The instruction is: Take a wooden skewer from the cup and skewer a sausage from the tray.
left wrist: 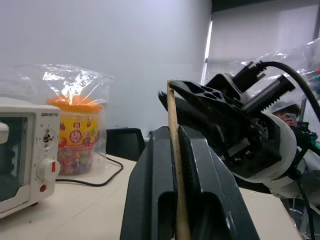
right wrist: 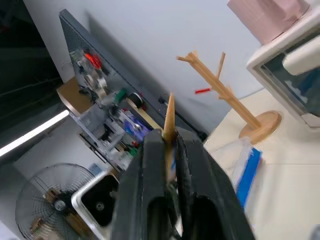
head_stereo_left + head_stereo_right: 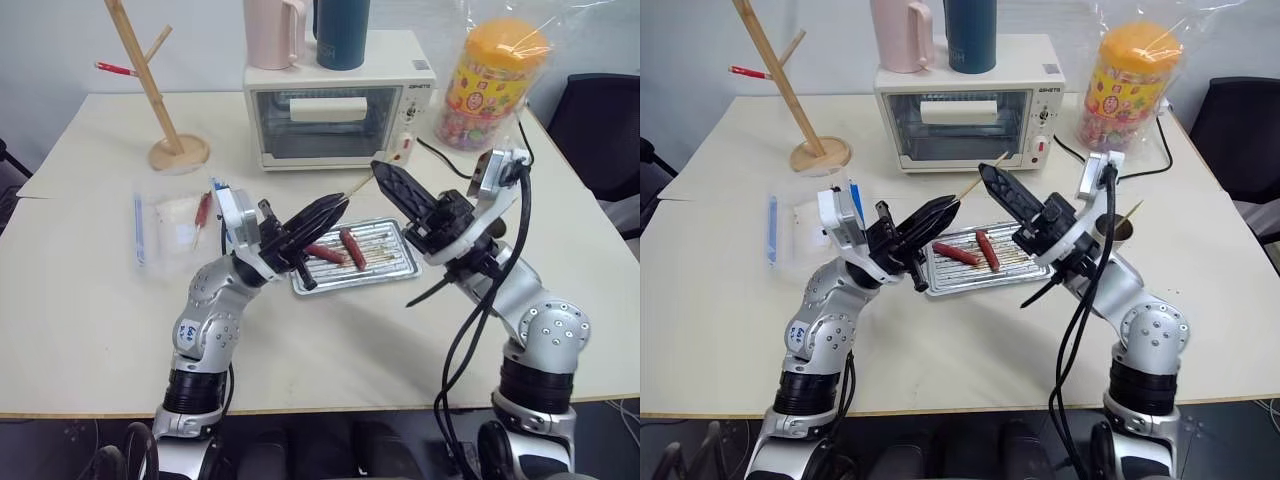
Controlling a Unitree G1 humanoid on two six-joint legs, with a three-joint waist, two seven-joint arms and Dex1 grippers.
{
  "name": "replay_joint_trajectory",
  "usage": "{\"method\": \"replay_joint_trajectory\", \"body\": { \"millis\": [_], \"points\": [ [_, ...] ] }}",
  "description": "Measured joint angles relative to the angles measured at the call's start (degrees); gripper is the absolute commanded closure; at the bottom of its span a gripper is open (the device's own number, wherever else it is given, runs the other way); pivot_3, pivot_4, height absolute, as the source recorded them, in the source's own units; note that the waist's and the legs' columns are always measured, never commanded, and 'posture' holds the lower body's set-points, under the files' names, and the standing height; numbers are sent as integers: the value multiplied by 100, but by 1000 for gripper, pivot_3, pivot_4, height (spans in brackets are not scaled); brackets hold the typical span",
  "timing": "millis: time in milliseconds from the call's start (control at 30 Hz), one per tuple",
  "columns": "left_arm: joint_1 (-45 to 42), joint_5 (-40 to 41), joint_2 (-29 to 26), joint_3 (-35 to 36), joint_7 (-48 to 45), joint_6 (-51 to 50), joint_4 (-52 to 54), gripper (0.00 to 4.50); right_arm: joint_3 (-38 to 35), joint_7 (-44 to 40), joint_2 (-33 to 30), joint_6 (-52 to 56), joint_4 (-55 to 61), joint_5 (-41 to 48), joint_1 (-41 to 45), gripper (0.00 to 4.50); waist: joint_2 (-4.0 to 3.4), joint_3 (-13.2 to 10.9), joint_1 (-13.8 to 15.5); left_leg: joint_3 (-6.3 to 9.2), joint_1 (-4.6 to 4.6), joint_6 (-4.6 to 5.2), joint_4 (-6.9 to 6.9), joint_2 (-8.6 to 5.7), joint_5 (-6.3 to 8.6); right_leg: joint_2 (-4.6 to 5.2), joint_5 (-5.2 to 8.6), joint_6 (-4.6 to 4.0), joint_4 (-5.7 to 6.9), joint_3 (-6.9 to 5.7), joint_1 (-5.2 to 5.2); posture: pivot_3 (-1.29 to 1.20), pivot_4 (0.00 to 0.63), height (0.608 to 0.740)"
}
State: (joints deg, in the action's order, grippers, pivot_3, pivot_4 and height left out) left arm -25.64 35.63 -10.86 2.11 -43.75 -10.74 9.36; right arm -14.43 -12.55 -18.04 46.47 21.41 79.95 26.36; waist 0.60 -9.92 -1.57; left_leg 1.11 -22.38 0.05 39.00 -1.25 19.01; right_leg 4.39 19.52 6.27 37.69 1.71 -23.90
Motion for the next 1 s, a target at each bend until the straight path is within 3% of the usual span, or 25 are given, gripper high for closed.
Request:
{"method": "replay_joint_trajectory", "body": {
  "millis": [167, 267, 400, 567, 700, 833, 1000],
  "points": [
    [342, 270, -863, 540, -280, -377, 11, 4500, 1, -1213, -1383, -508, 236, -1537, -920, 1925, 0, 0, 11, 1, 2, 4, -6, 1, 2, -2, 0, 0, -10, -1, 5, 0, 150, 740],
    [1123, 474, -1765, 989, -750, -734, 4, 4500, -35, -2393, -2257, -1346, 155, -2776, -2034, 1049, 0, 0, -10, -4, 20, 5, -40, 5, 3, -10, 0, 0, -26, 7, 15, 0, 150, 740],
    [1859, 610, -2270, 1674, -1004, -871, -114, 4500, -143, -3310, -2637, -2547, -366, -4084, -2860, 60, 0, -1, 13, -4, 30, 7, -29, 4, 3, -3, 1, 0, -45, 7, 26, 0, 150, 740],
    [2773, 784, -2588, 2479, -1132, -1079, -191, 4500, -252, -3902, -2867, -3332, -881, -4970, -3633, 22, 1, -1, 19, -1, 42, 9, -44, 4, 5, 2, 0, -1, -65, 6, 41, 0, 150, 740],
    [3131, 804, -2595, 2694, -1149, -1160, -209, 4500, -294, -3954, -2867, -3055, -796, -4837, -3627, 22, 0, -1, 18, -1, 54, 7, -51, 4, 5, 6, 0, -1, -66, 8, 50, 0, 150, 740],
    [3152, 803, -2490, 2642, -1096, -1196, -121, 4500, -23, -3494, -2917, -1741, -196, -4363, -2665, 22, -1, -2, -9, -7, 92, 0, -86, 6, 1, 6, 2, -4, -71, 19, 66, 0, 150, 740],
    [2879, 803, -2333, 2375, -980, -1241, -32, 4500, 946, -2510, -2890, 250, 231, -4220, -854, 22, -1, -2, 13, -1, 85, -11, -103, 8, -4, 4, 6, -11, -72, 12, 50, 0, 150, 740]
  ]
}}
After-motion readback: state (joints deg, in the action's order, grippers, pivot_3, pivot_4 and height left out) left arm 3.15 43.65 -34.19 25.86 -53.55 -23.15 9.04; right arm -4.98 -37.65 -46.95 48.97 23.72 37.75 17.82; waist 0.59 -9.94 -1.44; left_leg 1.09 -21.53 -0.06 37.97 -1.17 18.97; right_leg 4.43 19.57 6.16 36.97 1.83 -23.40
